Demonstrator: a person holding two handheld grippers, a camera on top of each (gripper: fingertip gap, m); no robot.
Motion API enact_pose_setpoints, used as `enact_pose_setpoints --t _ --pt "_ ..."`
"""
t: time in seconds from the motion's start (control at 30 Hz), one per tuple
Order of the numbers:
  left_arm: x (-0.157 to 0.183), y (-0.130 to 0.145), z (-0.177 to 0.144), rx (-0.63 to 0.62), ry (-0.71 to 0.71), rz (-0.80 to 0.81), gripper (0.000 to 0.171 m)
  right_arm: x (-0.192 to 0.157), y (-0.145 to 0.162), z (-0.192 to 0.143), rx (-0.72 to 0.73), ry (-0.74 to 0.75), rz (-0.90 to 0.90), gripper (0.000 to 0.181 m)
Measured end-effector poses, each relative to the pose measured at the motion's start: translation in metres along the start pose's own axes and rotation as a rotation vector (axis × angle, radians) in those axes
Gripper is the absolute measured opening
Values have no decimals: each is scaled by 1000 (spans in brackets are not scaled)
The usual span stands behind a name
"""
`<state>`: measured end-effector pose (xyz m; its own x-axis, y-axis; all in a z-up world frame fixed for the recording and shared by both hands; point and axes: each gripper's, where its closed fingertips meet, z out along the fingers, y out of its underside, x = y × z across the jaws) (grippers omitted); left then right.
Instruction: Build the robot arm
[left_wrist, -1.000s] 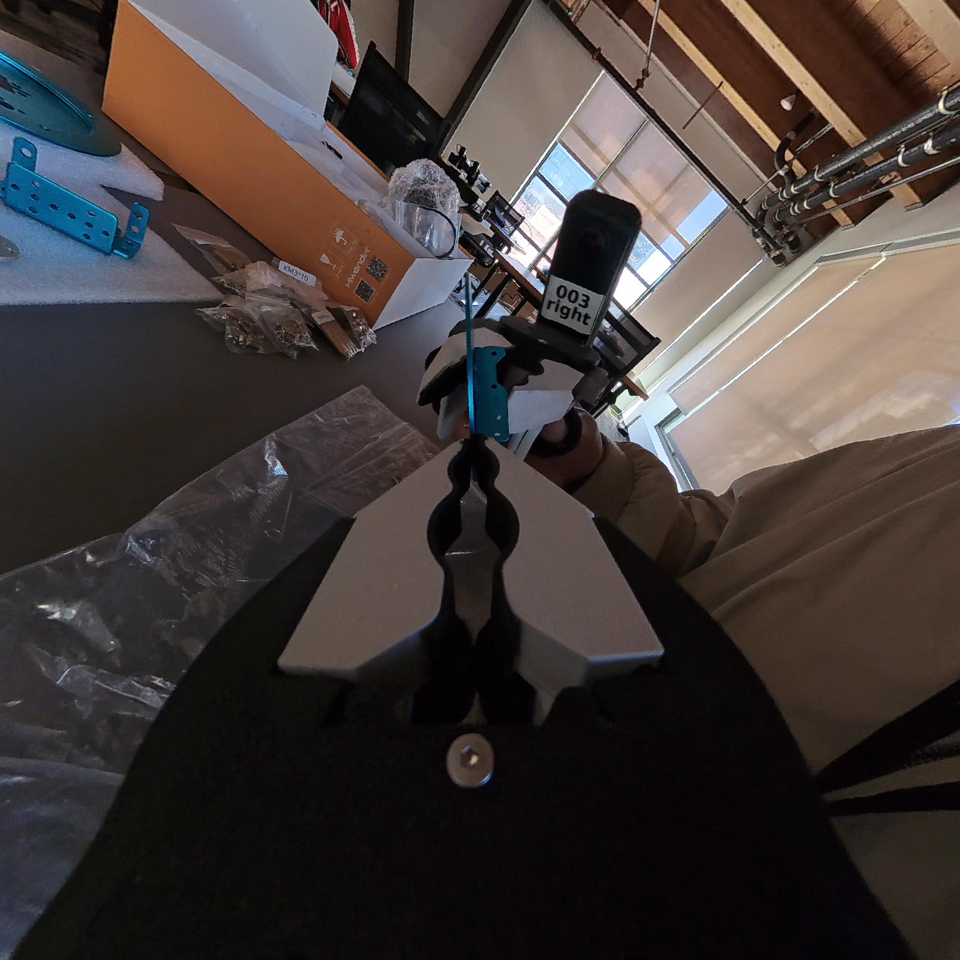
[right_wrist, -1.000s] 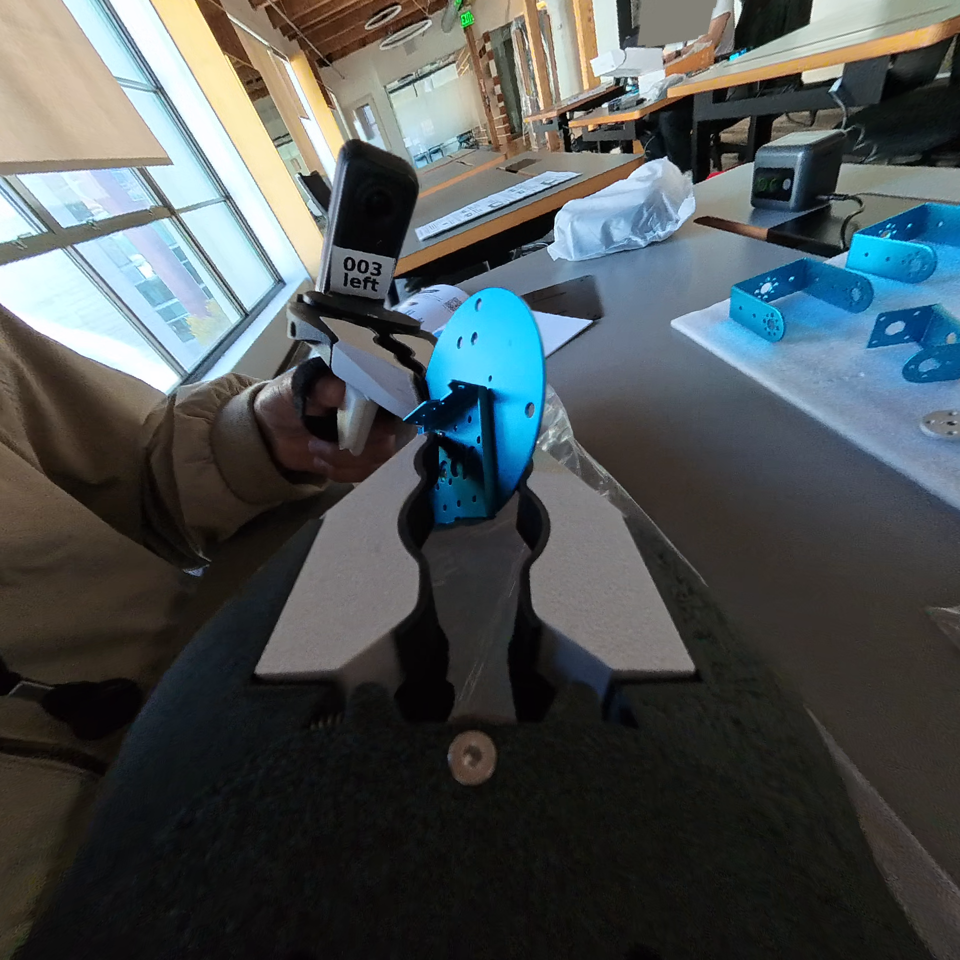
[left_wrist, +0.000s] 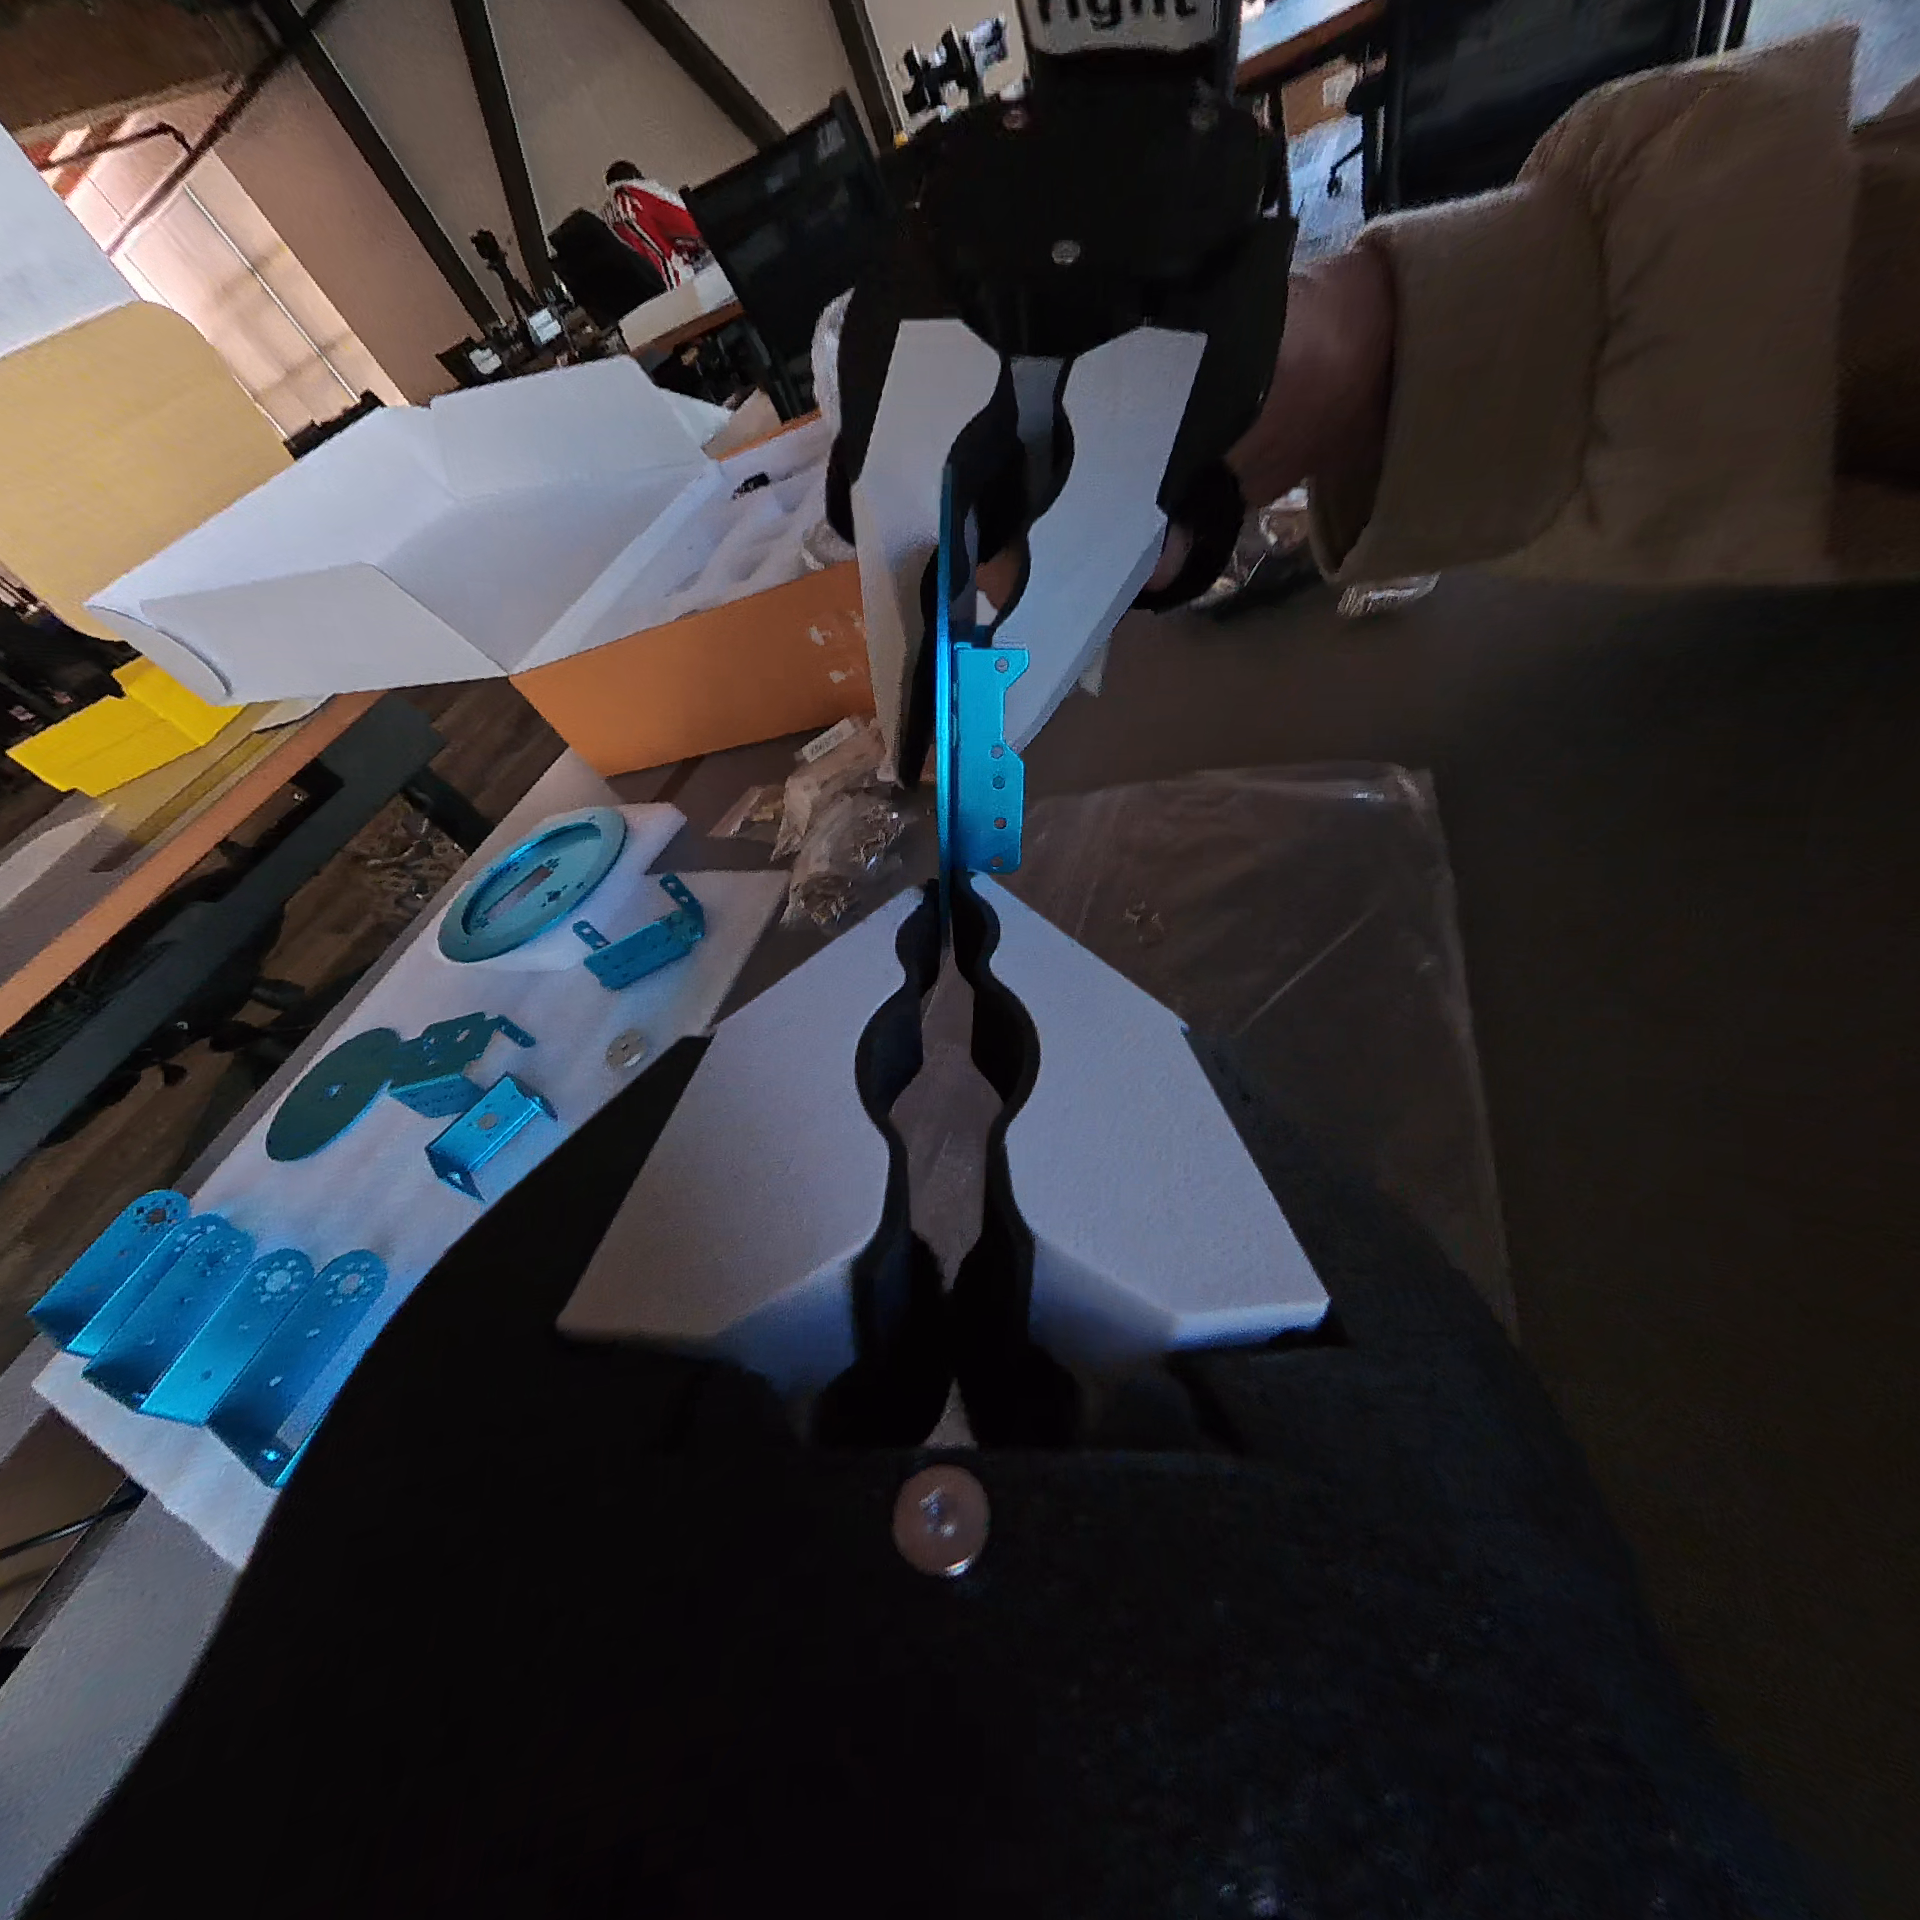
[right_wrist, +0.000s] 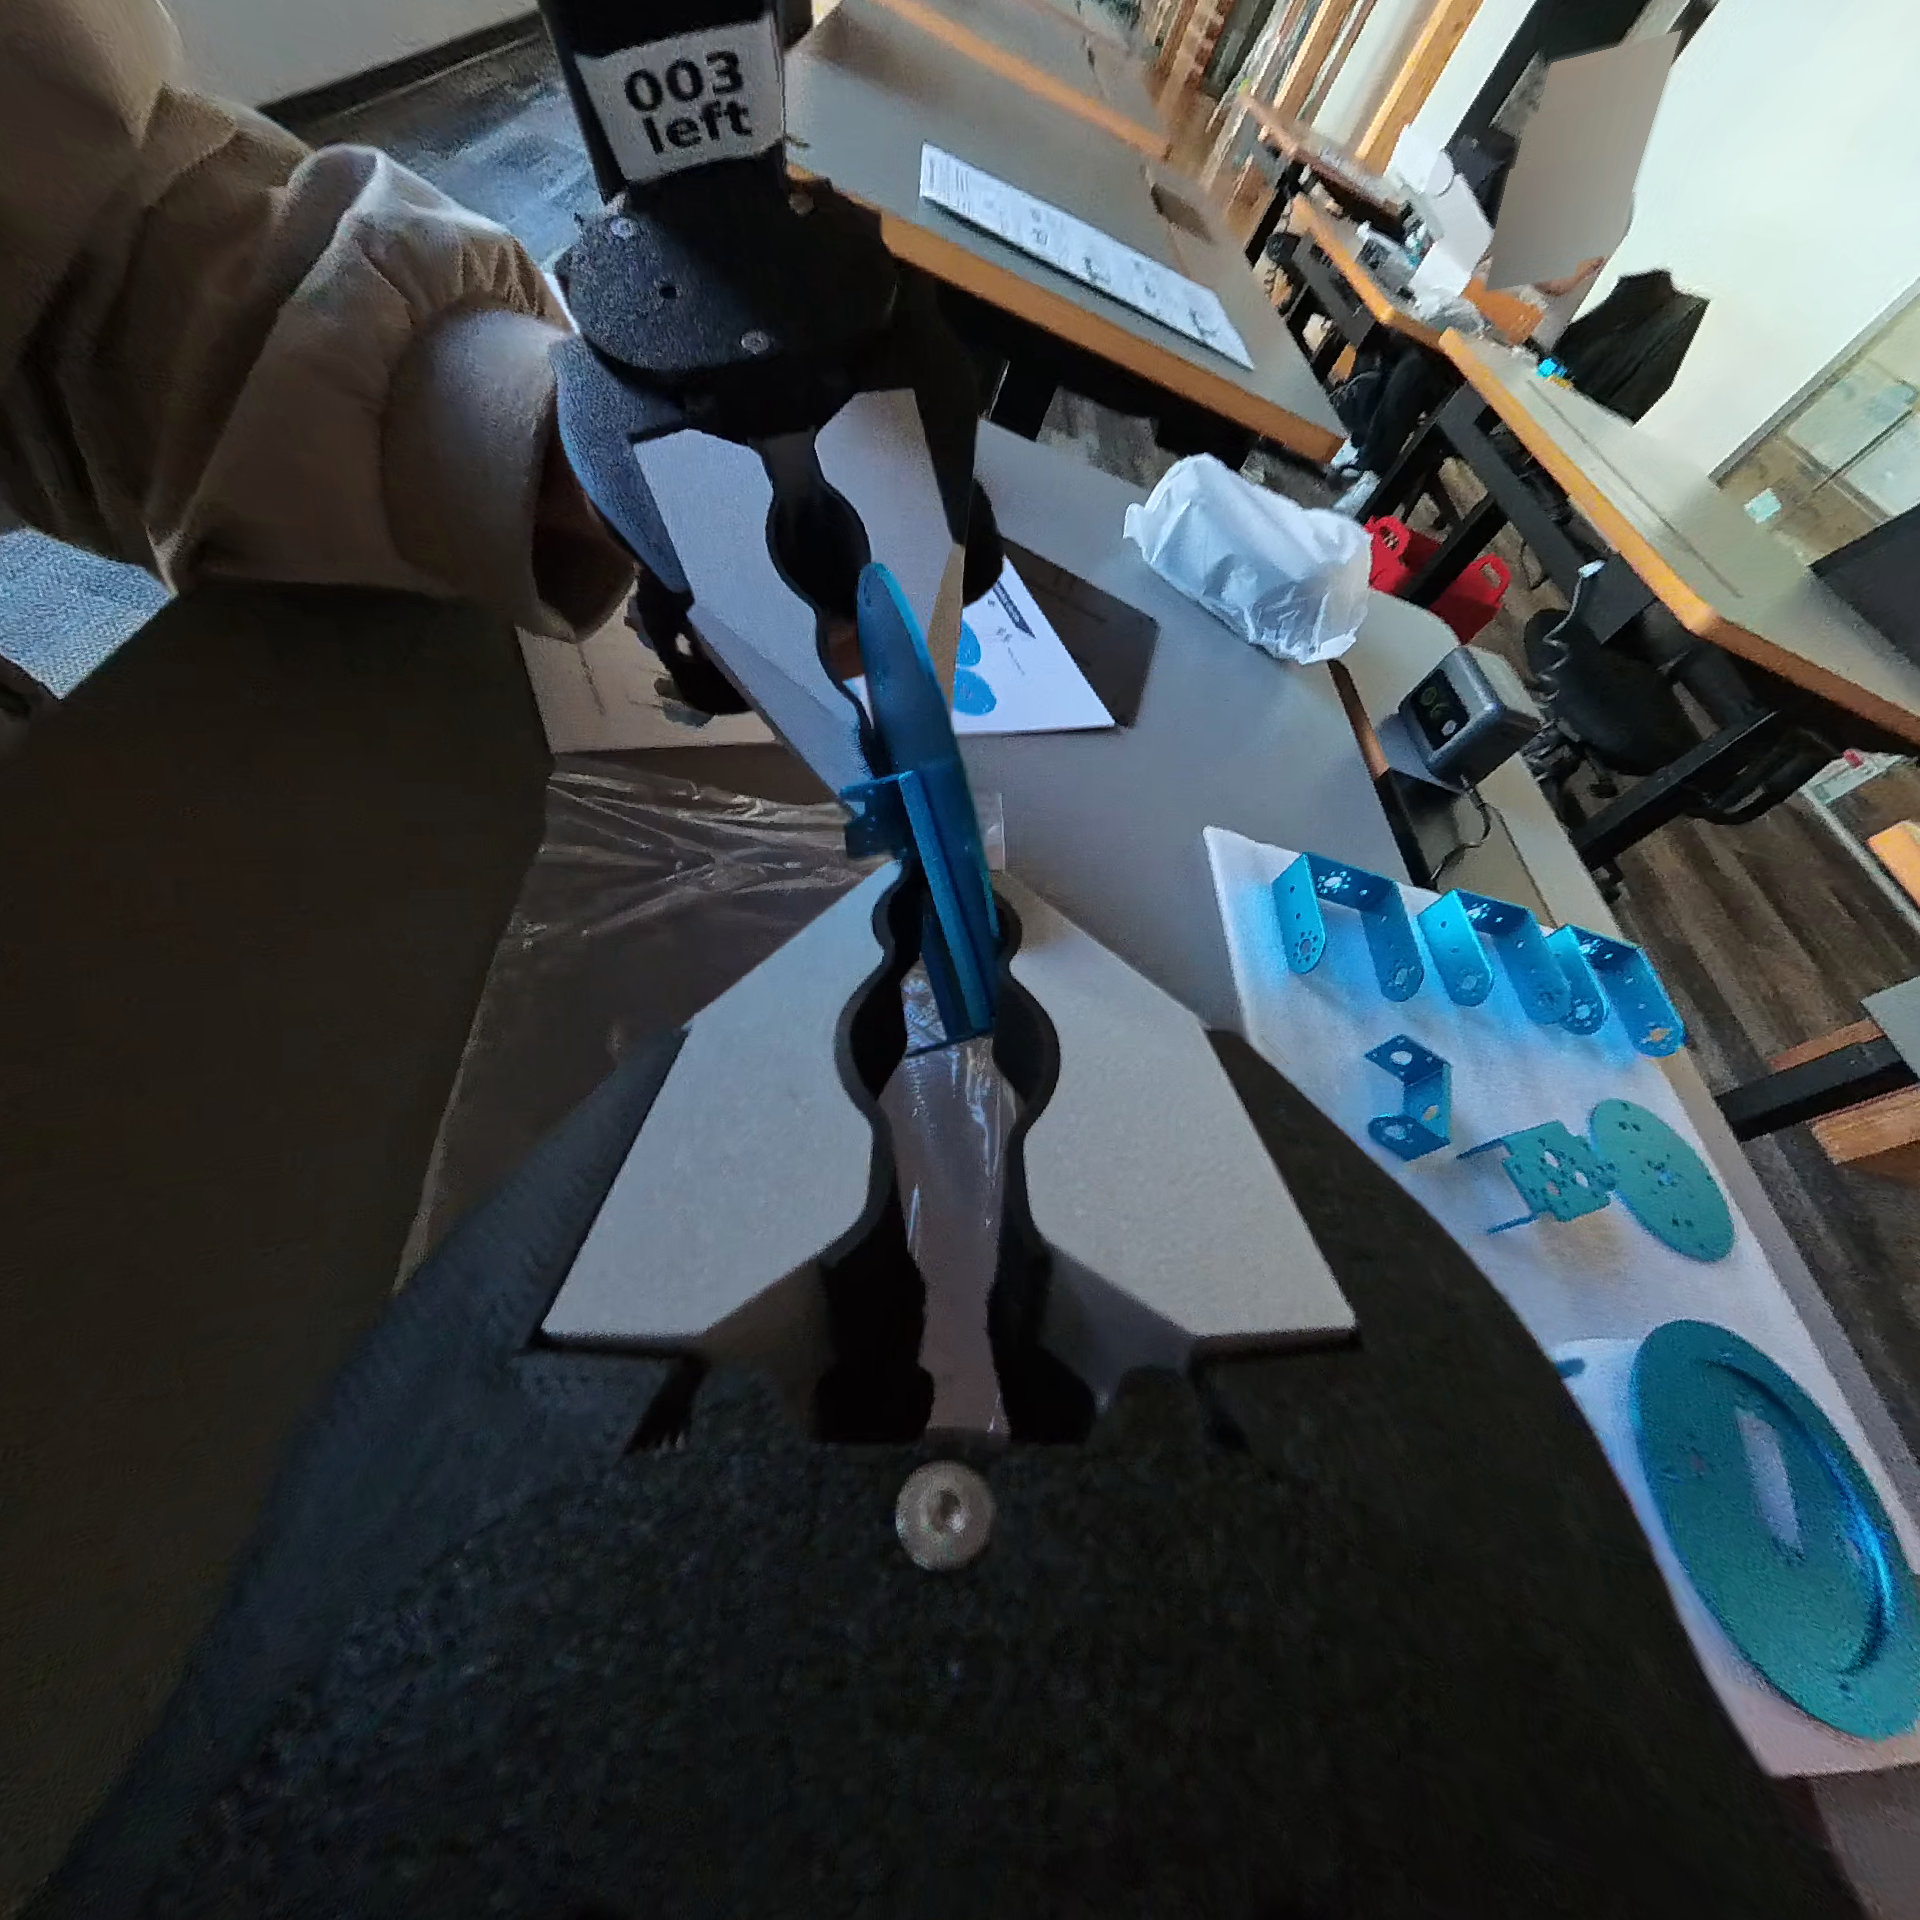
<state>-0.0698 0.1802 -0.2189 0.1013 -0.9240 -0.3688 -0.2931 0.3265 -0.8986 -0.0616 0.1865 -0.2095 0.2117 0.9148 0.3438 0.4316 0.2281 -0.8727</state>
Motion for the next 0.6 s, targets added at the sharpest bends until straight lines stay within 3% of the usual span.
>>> enact_pose_setpoints --t 0.23,0.43,0.6 --pt "0 17 5 -36 -7 -110 0 0 17 9 -41 -18 100 9" --pt "12 8 -5 65 78 -628 0 -8 11 12 -43 -216 486 14" --pt "34 11 -15 198 139 -1080 0 -33 15 20 -177 -442 771 18"
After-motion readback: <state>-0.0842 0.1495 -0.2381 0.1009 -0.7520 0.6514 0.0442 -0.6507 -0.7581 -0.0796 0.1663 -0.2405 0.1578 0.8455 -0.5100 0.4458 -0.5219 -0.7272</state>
